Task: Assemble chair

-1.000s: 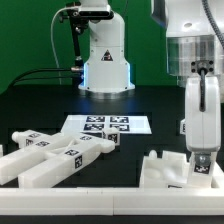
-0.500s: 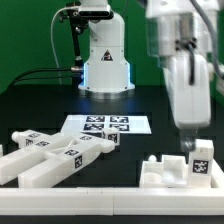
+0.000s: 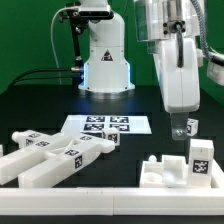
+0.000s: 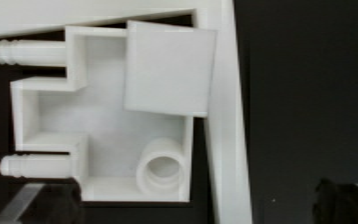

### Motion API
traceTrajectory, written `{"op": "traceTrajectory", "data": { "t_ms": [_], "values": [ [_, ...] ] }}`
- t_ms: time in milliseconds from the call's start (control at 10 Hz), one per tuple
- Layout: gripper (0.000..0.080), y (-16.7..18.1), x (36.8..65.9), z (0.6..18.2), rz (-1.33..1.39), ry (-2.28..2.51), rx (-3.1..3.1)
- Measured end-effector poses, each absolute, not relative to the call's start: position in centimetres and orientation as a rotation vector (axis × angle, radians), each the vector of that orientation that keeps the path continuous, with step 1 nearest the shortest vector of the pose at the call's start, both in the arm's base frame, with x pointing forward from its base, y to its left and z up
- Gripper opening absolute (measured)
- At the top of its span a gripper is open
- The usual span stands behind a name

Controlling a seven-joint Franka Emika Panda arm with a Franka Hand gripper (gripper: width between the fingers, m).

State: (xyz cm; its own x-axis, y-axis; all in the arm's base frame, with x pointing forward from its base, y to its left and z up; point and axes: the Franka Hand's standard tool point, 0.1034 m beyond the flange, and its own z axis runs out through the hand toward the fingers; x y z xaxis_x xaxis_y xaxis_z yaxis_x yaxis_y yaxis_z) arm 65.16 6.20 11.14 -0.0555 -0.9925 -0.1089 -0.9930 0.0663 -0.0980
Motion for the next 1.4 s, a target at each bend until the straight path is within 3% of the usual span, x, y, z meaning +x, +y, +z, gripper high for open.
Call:
{"op": "traceTrajectory", "data": {
  "t_ms": [400, 800, 1100, 1400],
  "values": [
    [0.0649, 0.9, 64.9, 11.8, -0.064, 1.591, -2.533],
    [0.0649, 0.7, 64.9, 11.7, -0.096, 1.207, -2.748],
    [0.0649, -2.6, 64.2, 11.3, -0.108, 0.437, -2.992],
    [0.0649, -3.9, 63.9, 11.2, -0.131, -0.003, -3.034]
  ]
}}
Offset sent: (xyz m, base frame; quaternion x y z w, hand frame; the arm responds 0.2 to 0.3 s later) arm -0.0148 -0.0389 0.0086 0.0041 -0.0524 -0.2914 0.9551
